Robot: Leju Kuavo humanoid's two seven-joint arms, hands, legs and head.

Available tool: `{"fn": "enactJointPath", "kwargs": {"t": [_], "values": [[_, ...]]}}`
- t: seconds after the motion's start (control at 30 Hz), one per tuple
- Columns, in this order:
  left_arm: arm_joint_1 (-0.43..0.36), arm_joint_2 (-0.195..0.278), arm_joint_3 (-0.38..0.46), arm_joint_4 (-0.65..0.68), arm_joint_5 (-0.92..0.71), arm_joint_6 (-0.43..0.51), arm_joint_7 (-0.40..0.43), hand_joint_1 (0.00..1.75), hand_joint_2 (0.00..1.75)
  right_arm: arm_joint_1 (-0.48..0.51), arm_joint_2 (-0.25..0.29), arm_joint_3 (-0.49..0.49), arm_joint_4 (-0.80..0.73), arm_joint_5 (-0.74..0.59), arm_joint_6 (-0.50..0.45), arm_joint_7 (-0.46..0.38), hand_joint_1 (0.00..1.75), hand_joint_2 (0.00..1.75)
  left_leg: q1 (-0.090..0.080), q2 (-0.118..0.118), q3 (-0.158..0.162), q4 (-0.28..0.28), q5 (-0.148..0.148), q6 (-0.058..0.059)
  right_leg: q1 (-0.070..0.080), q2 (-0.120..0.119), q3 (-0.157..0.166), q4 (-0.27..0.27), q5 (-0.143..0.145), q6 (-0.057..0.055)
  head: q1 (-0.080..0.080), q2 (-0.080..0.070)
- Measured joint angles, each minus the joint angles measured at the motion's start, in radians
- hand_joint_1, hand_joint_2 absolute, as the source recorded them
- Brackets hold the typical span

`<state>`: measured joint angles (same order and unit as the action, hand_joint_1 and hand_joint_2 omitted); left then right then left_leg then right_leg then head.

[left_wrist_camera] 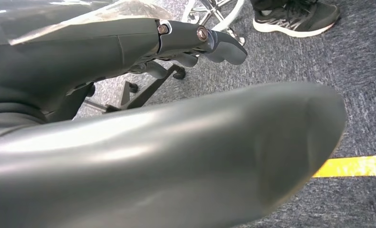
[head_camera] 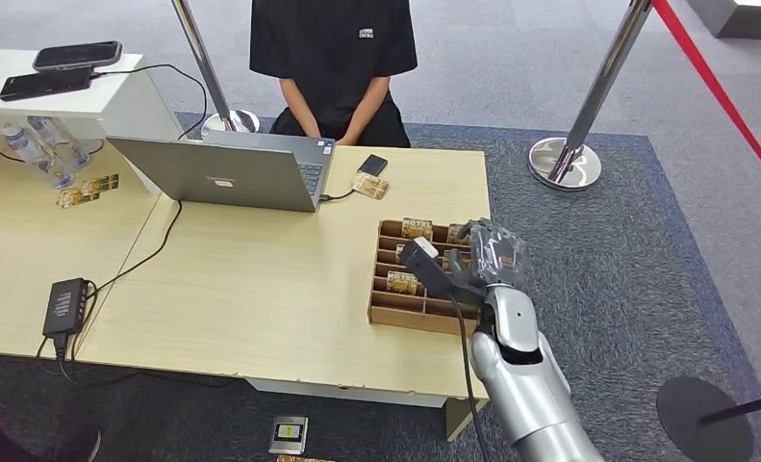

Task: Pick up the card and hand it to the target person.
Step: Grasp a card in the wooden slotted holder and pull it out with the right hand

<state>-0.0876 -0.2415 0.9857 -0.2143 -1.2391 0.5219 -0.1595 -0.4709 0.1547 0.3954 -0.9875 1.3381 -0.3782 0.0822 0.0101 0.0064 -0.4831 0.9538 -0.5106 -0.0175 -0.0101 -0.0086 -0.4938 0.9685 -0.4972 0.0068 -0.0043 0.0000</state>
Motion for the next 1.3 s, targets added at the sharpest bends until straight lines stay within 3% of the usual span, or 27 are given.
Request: {"fn": "enactJointPath", "kwargs": {"t": [0.47, 1.3], "values": [[0.000, 0.000, 0.000, 0.000, 0.000, 0.000, -0.004, 0.00, 0.00, -0.012, 0.006, -0.007, 0.060, 0.017, -0.010, 0.017, 0.91, 1.75, 0.000, 0.000, 0.000, 0.000, 0.000, 0.000, 0.000, 0.000, 0.000, 0.000, 0.000, 0.000, 0.000, 0.000], [-0.004, 0.001, 0.000, 0.000, -0.003, -0.002, -0.021, 0.00, 0.00, 0.000, 0.007, -0.031, 0.070, 0.049, -0.013, 0.028, 1.00, 1.75, 0.000, 0.000, 0.000, 0.000, 0.000, 0.000, 0.000, 0.000, 0.000, 0.000, 0.000, 0.000, 0.000, 0.000]]}}
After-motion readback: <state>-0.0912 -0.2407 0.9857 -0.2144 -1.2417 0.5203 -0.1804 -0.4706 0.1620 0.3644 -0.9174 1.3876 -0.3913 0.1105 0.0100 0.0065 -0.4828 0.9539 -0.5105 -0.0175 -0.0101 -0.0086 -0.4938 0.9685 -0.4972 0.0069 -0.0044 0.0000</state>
